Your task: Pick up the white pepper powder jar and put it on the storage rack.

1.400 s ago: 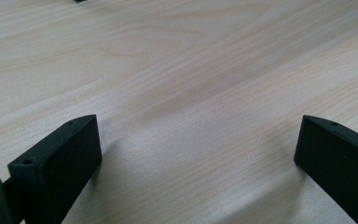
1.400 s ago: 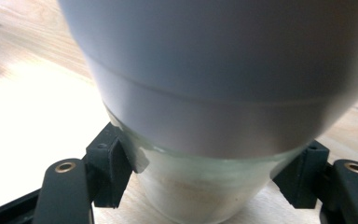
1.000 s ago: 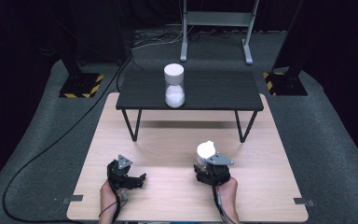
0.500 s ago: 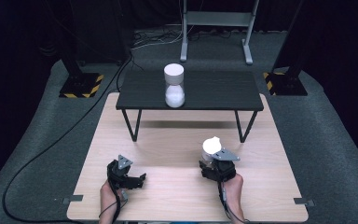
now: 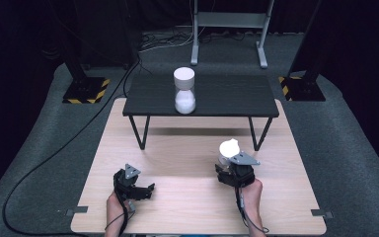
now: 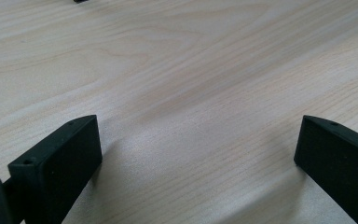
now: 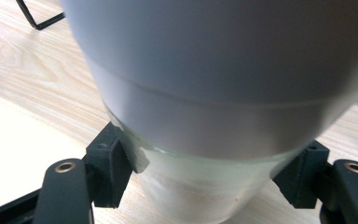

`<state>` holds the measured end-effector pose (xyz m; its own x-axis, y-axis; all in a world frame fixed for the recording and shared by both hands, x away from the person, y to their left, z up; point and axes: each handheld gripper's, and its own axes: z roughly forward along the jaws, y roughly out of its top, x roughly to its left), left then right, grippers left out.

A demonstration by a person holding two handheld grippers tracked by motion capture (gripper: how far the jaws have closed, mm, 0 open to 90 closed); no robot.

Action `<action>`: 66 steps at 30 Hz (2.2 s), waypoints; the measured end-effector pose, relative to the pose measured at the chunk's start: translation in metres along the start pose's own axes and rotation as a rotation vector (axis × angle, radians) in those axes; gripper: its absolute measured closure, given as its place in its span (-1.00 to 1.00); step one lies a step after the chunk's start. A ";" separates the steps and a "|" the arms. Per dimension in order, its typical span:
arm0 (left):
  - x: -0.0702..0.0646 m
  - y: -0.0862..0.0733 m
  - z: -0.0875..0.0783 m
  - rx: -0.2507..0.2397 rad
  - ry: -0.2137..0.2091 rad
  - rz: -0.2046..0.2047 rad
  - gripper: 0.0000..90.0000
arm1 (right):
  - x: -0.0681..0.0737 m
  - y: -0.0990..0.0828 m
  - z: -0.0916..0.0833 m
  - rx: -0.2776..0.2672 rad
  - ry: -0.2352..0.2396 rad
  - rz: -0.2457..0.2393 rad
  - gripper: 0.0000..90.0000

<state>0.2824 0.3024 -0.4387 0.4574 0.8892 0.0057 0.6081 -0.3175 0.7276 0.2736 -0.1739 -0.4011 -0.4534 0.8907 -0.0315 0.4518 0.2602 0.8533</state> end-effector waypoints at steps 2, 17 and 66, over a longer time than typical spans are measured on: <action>-0.001 0.000 0.000 -0.002 0.003 0.003 -0.99 | -0.001 0.002 -0.001 0.000 0.000 0.002 -0.33; -0.001 0.000 0.000 0.002 0.002 -0.010 -0.99 | -0.006 0.016 -0.008 -0.002 0.002 -0.018 -0.33; -0.001 0.000 0.000 0.001 0.003 -0.008 -0.99 | -0.021 0.057 -0.034 -0.020 -0.026 -0.069 -0.33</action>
<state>0.2818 0.3015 -0.4386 0.4501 0.8930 0.0020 0.6127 -0.3105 0.7268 0.2825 -0.1902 -0.3345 -0.4629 0.8803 -0.1037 0.4047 0.3139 0.8589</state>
